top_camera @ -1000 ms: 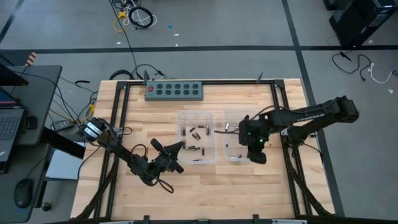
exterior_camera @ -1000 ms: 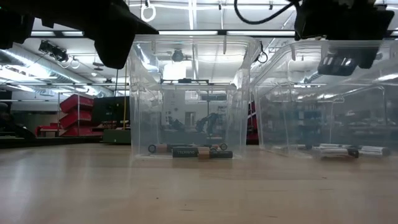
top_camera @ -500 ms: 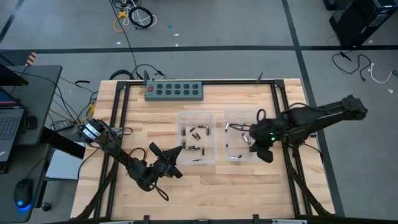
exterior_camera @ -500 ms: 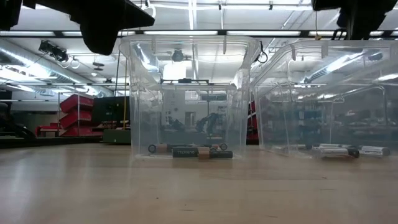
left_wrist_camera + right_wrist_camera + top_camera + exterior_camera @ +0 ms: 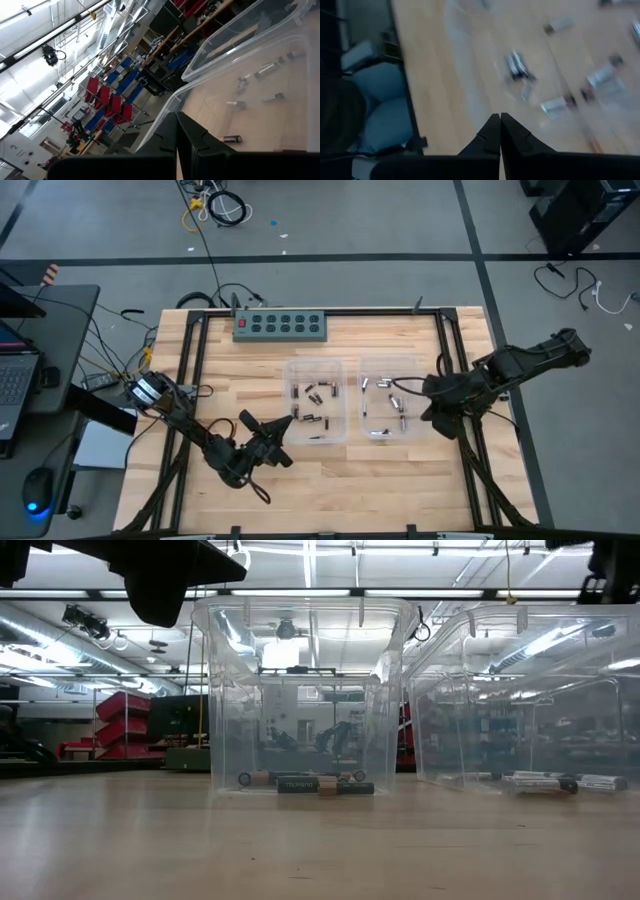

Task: Sort batteries
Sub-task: Move the transparent bins to the top right

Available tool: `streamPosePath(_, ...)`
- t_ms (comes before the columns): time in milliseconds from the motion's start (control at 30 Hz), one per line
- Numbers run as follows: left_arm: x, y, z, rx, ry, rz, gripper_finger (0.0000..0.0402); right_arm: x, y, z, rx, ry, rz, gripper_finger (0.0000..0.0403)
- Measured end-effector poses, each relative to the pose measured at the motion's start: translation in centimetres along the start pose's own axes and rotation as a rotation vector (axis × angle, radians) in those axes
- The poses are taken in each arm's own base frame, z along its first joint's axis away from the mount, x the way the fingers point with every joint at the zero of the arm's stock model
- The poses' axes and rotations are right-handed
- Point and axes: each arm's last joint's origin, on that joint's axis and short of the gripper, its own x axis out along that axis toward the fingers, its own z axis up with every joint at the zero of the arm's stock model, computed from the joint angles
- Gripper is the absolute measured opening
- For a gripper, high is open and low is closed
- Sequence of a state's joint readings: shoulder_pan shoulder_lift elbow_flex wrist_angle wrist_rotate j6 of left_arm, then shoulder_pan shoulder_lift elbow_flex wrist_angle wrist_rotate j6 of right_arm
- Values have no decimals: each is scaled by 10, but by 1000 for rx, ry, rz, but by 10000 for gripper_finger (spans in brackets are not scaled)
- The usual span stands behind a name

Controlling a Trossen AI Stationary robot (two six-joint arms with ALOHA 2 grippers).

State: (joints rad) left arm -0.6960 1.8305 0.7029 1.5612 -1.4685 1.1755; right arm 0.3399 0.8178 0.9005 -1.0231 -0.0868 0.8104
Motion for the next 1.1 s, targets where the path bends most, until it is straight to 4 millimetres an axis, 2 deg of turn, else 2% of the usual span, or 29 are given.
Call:
streamPosePath(300, 0, 0, 0, 1, 0, -1, 0, -7, -21, -28, 317, 225, -284, 0)
streamPosePath(400, 0, 0, 0, 0, 0, -1, 0, -7, -29, -32, 383, 182, -458, 0)
streamPosePath(500, 1, 0, 0, 4, 2, 2, 0, 0, -32, -29, 362, 114, -543, 0)
streamPosePath(667, 3, 0, 0, 1, -8, 0, 0, 15, -26, -17, 283, 70, -530, 0)
streamPosePath(1100, 3, 0, 0, -4, -32, -10, 0, 45, -22, 4, 190, 110, -560, 0)
